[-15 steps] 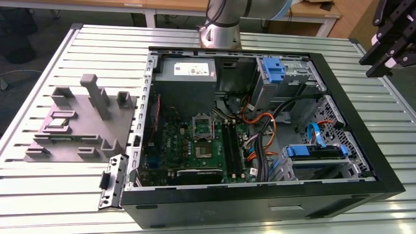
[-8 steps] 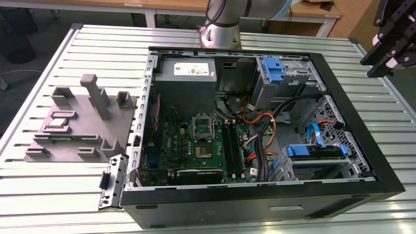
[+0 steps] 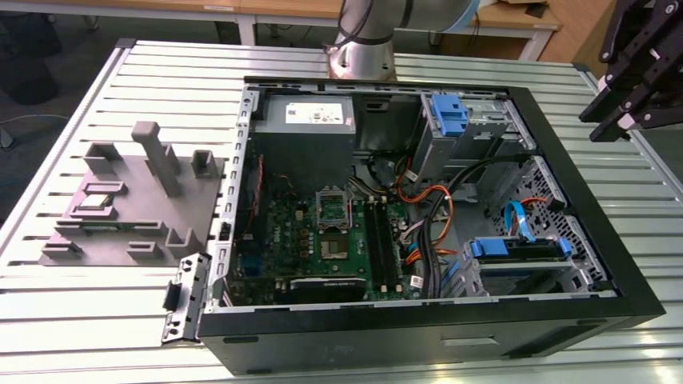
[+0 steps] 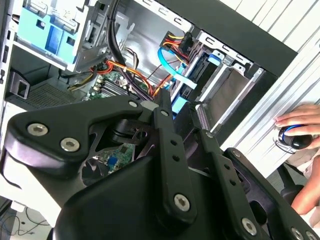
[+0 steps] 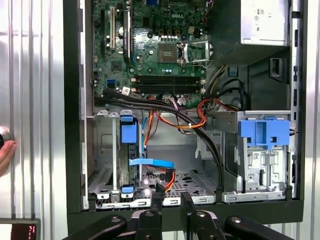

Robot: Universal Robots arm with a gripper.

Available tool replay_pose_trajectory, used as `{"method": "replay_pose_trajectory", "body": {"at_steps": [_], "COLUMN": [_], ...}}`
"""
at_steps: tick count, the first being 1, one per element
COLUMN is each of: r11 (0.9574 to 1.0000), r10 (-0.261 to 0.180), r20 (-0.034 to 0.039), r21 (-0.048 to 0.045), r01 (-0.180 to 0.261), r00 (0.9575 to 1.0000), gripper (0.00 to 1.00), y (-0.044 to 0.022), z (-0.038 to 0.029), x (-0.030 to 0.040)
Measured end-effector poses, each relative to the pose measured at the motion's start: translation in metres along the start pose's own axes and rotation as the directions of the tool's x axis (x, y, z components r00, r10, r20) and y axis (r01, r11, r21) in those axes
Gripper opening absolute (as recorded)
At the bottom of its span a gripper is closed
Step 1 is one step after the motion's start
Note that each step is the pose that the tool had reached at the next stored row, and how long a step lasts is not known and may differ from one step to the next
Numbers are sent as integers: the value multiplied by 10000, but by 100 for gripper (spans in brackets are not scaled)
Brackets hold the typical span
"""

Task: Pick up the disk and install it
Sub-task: 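Insert the second disk wire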

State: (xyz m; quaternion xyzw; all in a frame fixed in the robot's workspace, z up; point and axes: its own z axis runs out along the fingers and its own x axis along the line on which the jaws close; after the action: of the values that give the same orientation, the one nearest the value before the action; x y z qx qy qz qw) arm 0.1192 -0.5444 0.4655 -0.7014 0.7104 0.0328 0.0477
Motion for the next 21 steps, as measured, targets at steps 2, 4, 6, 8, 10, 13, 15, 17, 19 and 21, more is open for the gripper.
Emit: {"method": "replay_pose_trajectory", "body": {"at_steps": [2,4,6,8,10,13,15,17,19,21], "r11": [10000,10000,10000,10000,10000,10000,10000,10000,10000,10000], "r10": [0,0,0,0,0,0,0,0,0,0], "r20": [-2,0,0,0,0,0,1,2,0,0], "r21": [0,0,0,0,0,0,0,0,0,0], "r01": [0,0,0,0,0,0,0,0,0,0], "r00": [10000,10000,10000,10000,10000,10000,10000,10000,10000,10000], "gripper": [29,29,29,29,29,29,29,29,29,29], "y": [0,0,0,0,0,0,0,0,1,2], "z": [0,2,3,3,3,3,5,23,53,87], "x": [0,0,1,0,0,1,1,3,6,10]}}
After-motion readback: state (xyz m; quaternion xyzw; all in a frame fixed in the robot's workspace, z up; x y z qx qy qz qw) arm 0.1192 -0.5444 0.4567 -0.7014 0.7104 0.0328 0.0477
